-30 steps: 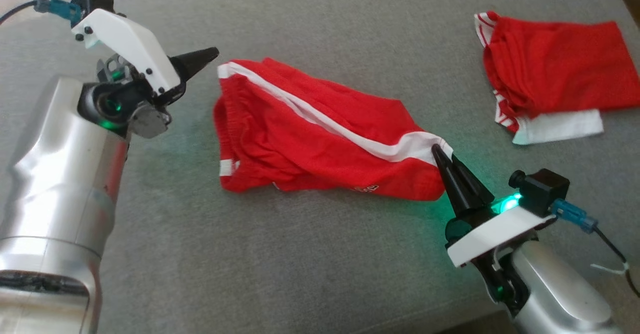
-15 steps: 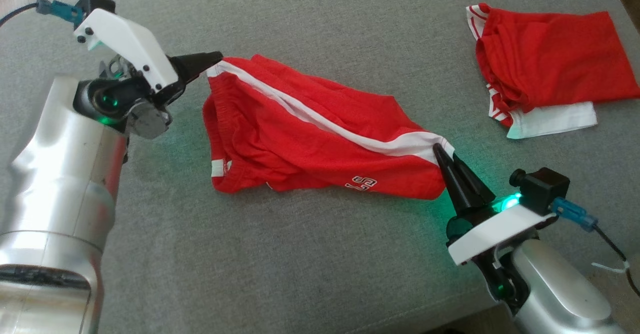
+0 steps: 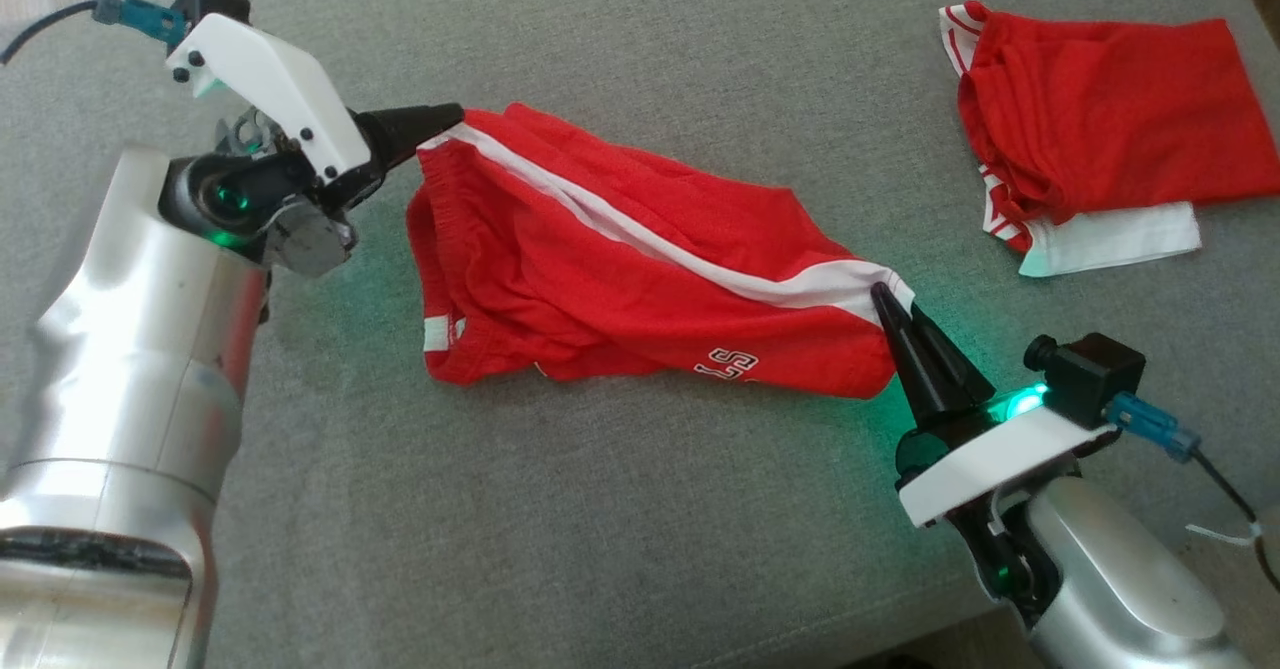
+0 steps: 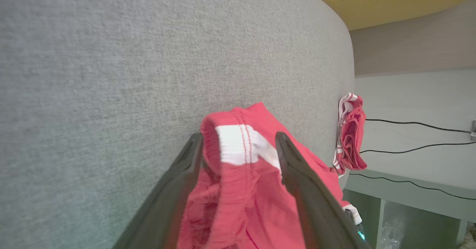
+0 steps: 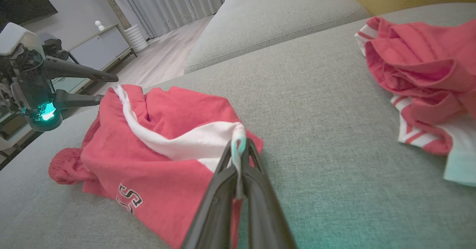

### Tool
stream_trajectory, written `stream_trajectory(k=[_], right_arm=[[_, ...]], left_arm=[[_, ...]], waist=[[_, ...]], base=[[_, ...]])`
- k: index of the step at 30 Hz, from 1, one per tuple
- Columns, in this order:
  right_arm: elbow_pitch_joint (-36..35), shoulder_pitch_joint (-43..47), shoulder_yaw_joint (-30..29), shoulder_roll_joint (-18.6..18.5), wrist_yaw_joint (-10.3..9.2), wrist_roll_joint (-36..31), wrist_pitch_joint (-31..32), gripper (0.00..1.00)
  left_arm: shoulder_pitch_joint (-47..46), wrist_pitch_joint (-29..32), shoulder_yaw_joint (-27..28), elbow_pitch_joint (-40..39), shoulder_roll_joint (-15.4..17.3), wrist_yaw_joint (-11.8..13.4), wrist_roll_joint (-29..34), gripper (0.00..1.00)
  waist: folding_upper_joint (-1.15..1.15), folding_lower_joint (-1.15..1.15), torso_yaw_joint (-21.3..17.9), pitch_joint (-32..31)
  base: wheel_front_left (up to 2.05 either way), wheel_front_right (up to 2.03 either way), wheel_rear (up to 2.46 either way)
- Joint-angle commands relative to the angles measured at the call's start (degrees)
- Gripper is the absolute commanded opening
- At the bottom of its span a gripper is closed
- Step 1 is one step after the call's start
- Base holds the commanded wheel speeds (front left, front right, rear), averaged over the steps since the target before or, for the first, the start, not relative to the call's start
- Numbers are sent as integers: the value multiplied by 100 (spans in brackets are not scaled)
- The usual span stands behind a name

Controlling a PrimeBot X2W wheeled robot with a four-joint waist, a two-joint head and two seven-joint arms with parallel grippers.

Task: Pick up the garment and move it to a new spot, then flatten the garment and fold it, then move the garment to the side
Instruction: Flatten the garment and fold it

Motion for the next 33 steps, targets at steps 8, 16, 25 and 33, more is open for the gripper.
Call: stream_trajectory(k=[8, 16, 25, 33], right_arm=[[-87, -76, 4, 12, 39, -56, -77, 0], [-42, -72, -12, 8, 39, -75, -77, 0], [-107, -135, -177, -155, 39, -115, -77, 0], [-175, -1015, -236, -795, 39, -223, -10, 0]], left_arm=[[-254, 46, 125, -235, 184, 27, -17, 0], [-231, 101, 109, -283, 182, -25, -53, 0], [-165, -348, 236, -551, 51, -241, -187, 0], [-25, -1222, 172, -1428, 104, -348, -271, 0]], waist=[[0, 0, 17, -4], [0, 0, 51, -25], [0, 0, 266, -292], [0, 0, 688, -904]], base=[[0, 0, 0], [0, 0, 0], [0, 0, 0], [0, 0, 0]])
